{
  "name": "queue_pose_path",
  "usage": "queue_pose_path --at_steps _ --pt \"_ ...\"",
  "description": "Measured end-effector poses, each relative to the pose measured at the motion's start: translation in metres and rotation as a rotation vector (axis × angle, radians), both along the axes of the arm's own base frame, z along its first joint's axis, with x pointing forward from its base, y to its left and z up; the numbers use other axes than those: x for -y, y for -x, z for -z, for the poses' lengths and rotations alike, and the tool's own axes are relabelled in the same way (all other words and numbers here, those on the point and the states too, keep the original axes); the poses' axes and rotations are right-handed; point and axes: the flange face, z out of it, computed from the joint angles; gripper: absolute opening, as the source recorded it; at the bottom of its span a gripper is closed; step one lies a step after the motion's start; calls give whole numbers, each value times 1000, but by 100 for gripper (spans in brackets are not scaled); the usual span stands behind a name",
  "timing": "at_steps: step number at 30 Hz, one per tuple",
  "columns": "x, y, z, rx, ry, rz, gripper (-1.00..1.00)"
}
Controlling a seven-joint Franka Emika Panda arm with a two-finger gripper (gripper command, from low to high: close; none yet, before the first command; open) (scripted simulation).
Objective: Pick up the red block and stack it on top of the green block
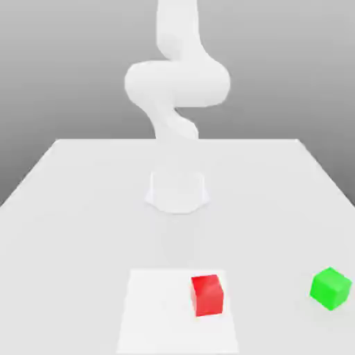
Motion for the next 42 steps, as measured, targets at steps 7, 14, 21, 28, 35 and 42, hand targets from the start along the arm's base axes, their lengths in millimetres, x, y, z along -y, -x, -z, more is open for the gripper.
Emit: queue_pose_path --at_steps 7,14,21,28,35,42 --pt "-19 -63 159 -247 29 -47 0" --pt "-35 -65 316 -486 49 -100 0" --pt "-48 -22 451 -699 60 -155 0" --pt "-47 -18 514 -714 59 -156 -100" --pt "-48 -18 507 -714 59 -156 -100" --pt "-104 -20 447 -710 115 -302 -100"
